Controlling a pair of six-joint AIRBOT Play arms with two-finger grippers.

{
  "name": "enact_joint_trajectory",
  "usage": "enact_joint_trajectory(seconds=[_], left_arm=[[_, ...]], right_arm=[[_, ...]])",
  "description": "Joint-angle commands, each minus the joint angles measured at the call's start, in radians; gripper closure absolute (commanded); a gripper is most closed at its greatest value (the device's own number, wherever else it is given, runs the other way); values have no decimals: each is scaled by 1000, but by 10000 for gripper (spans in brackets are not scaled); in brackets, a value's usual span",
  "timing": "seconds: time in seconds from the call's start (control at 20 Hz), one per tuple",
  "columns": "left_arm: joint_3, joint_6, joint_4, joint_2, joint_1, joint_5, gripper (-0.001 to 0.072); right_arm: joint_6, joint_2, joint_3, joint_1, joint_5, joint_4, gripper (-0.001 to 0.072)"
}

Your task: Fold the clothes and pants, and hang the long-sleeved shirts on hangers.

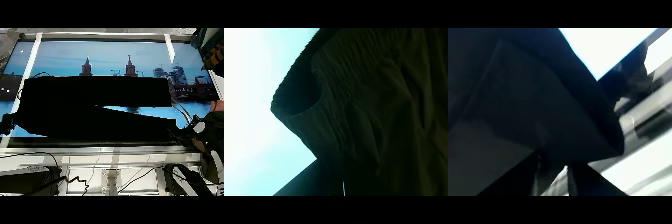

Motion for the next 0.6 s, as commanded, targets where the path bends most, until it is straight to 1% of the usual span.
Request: enact_joint_trajectory(seconds=[0.0, 0.05, 0.1, 0.15, 0.2, 0.3, 0.4, 0.5, 0.55], left_arm=[[1, 0, 0, 0, 0, -67, 685], [2, 0, 0, 0, 0, -88, 685], [2, 0, -1, 1, 0, -115, 685], [2, 0, -11, 6, 0, -151, 685], [2, 0, -31, 20, 0, -183, 686], [3, 1, -54, 79, 1, -209, 686], [23, 0, -56, 173, 2, -208, 687], [67, -8, -71, 269, 1, -203, 686], [90, -15, -96, 320, 1, -180, 687]], right_arm=[[10, -10, 0, 1, -85, -26, 530], [10, -10, 0, 1, -95, -23, 575], [10, -10, 2, 1, -96, -18, 707], [-3, -10, 16, 1, -74, -13, 702], [-39, -5, 42, 1, -37, -14, 702], [-109, 24, 108, 1, 35, -24, 702], [-112, 85, 193, 1, 72, -34, 703], [-111, 158, 274, 1, 76, -33, 703], [-109, 188, 307, 1, 70, -33, 703]])
